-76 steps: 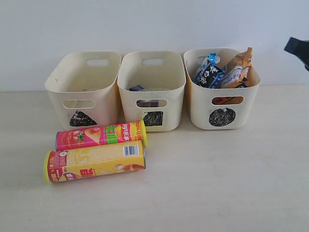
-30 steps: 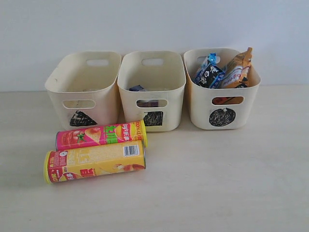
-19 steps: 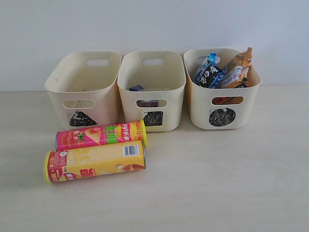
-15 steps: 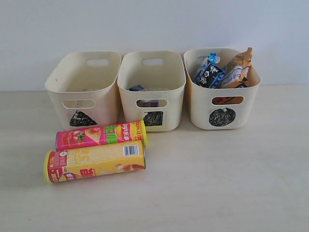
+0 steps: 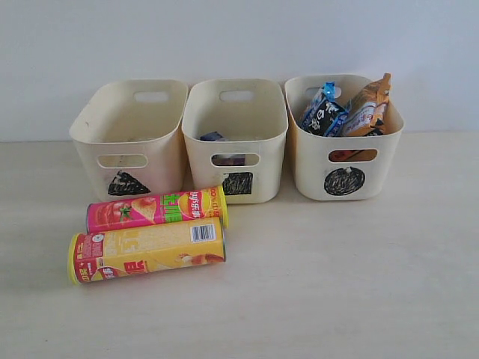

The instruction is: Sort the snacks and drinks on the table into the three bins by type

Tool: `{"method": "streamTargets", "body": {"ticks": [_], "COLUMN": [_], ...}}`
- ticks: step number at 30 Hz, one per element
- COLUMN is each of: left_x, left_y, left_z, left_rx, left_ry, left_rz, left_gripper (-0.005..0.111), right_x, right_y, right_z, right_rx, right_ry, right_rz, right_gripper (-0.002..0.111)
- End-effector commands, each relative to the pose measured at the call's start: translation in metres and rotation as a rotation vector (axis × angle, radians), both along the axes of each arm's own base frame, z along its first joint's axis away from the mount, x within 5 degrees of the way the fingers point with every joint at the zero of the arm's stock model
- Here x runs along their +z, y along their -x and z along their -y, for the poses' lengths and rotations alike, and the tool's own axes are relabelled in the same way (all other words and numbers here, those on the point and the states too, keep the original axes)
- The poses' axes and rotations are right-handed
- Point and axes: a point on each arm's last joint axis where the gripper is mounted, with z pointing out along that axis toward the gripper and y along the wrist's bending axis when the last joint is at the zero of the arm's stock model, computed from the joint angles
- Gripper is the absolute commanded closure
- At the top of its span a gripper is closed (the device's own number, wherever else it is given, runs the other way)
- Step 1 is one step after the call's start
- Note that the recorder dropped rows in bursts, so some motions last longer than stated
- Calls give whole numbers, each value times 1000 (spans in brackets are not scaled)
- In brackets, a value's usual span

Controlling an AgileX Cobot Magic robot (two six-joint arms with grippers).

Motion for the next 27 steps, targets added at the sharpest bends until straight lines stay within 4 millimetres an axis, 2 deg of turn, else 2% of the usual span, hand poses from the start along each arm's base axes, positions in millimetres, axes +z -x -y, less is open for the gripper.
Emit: {"method": "streamTargets", "body": {"ticks": [1, 8, 15, 19, 25, 27], "left_x": [-1, 4, 17, 32, 53, 63], "left_y": [0, -1, -2, -1, 6, 11], "left_z": [0, 0, -1, -2, -6, -6], "left_rx": [3, 5, 13, 24, -1, -35], "left_ry": [-6, -7, 51, 196, 632, 653], "left_rz": [1, 50, 200, 370, 608, 732], "left_gripper": [103, 103, 103, 103, 103, 103], "right_x": [-4, -4, -4, -4, -4, -4], "right_y": [1, 1, 1, 1, 1, 1], "right_z": [0, 0, 0, 0, 0, 0], "right_rx": [19, 56, 59, 59, 58, 58], "right_ry": [91, 239, 251, 251, 249, 249], "right_rz": [-29, -28, -28, -28, -26, -26], "right_gripper": [108, 108, 108, 108, 108, 108]}}
